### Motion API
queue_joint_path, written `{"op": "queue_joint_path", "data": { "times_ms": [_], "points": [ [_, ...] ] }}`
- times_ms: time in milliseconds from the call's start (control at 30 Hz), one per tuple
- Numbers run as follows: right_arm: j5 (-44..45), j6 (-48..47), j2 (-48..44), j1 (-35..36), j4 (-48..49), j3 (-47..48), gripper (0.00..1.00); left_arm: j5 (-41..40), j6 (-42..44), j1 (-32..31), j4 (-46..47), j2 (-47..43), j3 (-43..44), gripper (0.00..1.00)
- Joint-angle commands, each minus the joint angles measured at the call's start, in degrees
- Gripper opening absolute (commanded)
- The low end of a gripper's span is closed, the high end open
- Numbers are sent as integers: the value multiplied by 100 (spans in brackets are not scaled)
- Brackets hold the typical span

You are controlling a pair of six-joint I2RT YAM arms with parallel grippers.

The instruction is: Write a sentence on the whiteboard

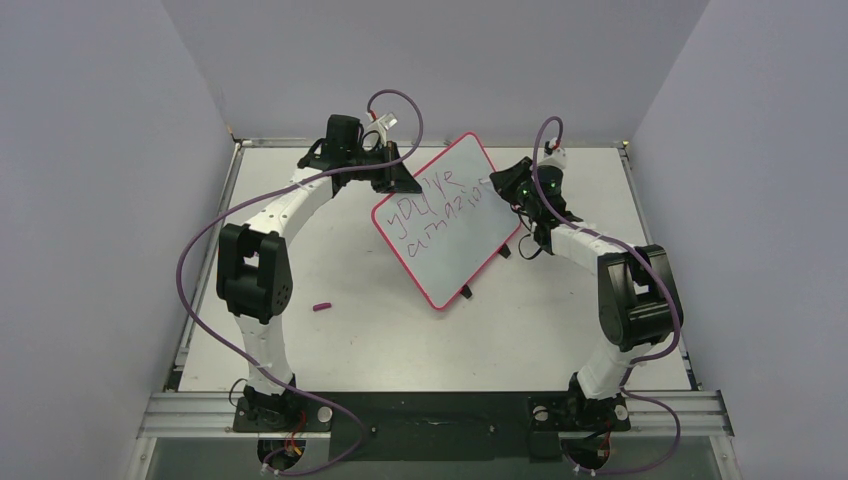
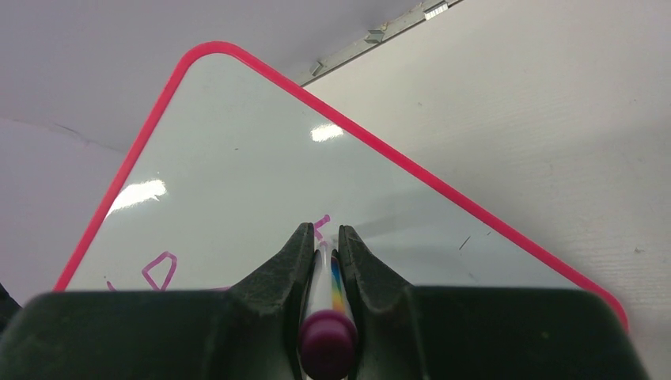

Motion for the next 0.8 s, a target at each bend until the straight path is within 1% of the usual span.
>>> {"op": "queue_joint_path", "data": {
  "times_ms": [0, 767],
  "points": [
    [142, -109, -126, -20, -98, 102, 0, 586, -9, -48, 482, -543, 167, 0],
    [114, -101, 80, -27, -245, 592, 0, 582, -6, -48, 486, -536, 149, 0]
  ]
}}
